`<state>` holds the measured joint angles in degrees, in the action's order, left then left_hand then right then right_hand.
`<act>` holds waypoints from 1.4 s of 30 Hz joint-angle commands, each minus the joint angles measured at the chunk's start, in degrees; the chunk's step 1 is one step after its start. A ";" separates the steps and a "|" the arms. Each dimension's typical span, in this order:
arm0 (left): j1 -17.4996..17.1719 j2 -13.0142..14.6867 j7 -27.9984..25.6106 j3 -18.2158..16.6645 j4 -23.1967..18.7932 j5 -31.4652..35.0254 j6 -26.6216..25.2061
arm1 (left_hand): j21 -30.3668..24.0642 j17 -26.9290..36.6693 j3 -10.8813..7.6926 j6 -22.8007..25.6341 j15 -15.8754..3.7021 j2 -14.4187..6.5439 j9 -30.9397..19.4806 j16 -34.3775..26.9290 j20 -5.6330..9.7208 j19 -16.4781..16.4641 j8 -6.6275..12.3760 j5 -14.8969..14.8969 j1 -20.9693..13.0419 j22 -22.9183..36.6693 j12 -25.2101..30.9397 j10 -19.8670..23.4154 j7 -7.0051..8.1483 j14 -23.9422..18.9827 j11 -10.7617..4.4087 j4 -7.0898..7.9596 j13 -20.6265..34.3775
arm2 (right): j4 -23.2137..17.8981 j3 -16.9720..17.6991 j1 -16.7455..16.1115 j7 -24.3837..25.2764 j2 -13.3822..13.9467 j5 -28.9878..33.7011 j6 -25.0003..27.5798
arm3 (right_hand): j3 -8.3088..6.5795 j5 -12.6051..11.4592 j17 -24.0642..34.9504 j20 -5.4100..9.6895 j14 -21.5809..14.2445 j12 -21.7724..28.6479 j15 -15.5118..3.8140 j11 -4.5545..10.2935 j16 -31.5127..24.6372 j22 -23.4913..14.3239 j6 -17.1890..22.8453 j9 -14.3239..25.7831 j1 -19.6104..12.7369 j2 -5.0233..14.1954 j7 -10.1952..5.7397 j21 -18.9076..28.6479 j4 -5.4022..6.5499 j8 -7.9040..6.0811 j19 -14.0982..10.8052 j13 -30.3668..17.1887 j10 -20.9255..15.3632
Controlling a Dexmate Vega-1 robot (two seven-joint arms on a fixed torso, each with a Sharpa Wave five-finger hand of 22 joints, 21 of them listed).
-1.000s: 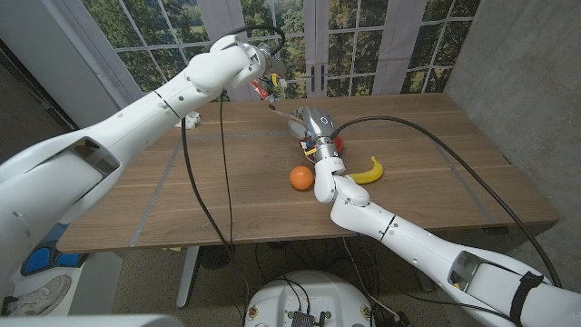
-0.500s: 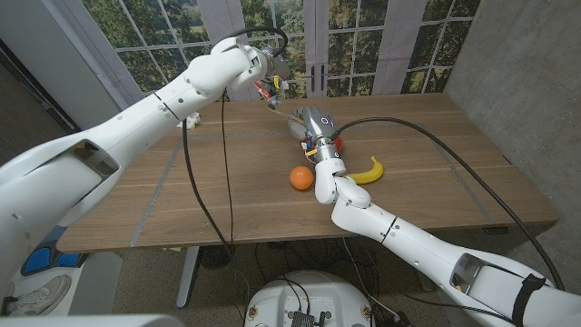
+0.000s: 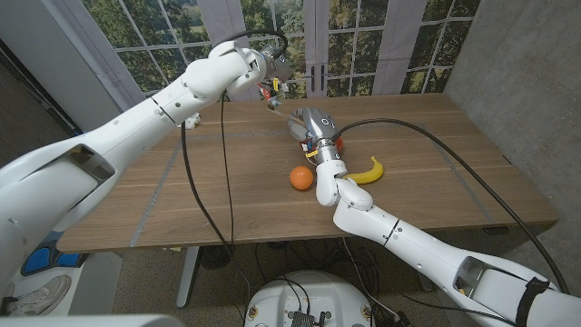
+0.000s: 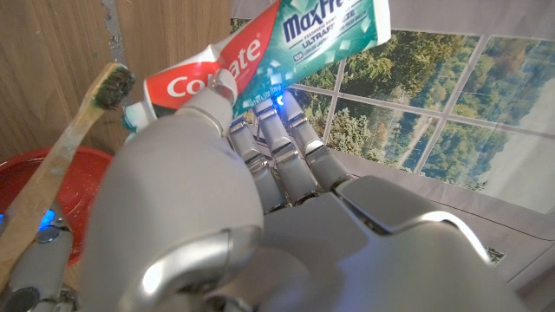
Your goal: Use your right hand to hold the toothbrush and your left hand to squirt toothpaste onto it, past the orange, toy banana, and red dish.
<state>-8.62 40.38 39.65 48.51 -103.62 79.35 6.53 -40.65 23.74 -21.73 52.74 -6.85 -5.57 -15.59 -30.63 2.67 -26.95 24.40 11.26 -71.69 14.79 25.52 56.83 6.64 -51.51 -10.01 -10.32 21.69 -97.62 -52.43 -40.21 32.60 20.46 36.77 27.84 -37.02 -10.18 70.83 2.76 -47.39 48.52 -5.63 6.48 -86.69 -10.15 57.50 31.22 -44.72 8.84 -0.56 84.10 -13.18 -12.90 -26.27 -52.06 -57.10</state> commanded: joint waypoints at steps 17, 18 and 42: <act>-1.22 0.78 0.90 -1.44 -2.76 1.87 2.02 | -2.51 2.66 0.59 0.65 -7.08 0.02 -2.01 -0.46 5.26 -0.04 2.04 1.43 -1.88 0.51 0.87 3.53 0.72 -1.03 -2.03 0.12 4.84 | 2.62 0.88 0.15 2.18 -1.60 0.18 -0.31 | -5.56 -0.36 0.05 5.95 0.39 0.33 -6.58 4.18 -0.27 -0.15 1.10 0.15 0.27 0.52 -0.83 0.35 5.03 -0.27 0.36 -0.09 -3.12; -1.24 0.89 0.67 -1.39 -2.77 2.13 2.13 | -2.57 2.70 0.60 0.65 -7.08 0.04 -2.06 -0.45 5.30 -0.02 2.08 1.46 -1.89 0.51 0.87 3.53 0.66 -1.03 -2.02 0.13 4.89 | 2.69 0.97 0.15 2.40 -1.66 0.08 -0.34 | -5.56 -0.36 0.04 5.95 0.40 0.45 -6.58 4.17 -0.26 -0.15 1.03 0.13 0.30 0.51 -0.83 0.34 5.04 -0.23 0.41 -0.38 -2.98; -2.09 1.56 -13.17 -2.48 1.04 0.57 2.51 | -4.85 4.35 0.80 0.18 -7.08 0.30 -2.79 0.15 5.38 1.08 2.78 2.48 -2.03 0.50 0.69 3.28 0.73 -0.91 -2.02 0.31 6.69 | 4.31 0.22 1.82 0.51 0.11 -0.68 -5.64 | -5.50 -0.42 0.05 6.15 0.69 0.25 -6.59 4.33 -0.18 -0.15 1.00 0.21 0.63 0.43 -1.13 0.23 5.15 -0.23 0.65 -0.15 -2.78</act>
<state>-10.65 42.19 31.83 46.66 -104.15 82.29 8.86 -45.12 27.43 -21.09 53.11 -6.96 -4.60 -18.33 -30.39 2.67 -26.31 26.85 13.37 -72.66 15.04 25.88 57.63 7.08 -52.00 -9.84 -10.15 24.51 -94.51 -51.76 -39.23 34.58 19.98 36.37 24.21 -37.18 -10.14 70.83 2.56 -46.97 48.52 -5.41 6.48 -86.69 -10.16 57.49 31.22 -44.31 9.21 -0.57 84.10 -13.34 -12.76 -25.66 -52.05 -57.10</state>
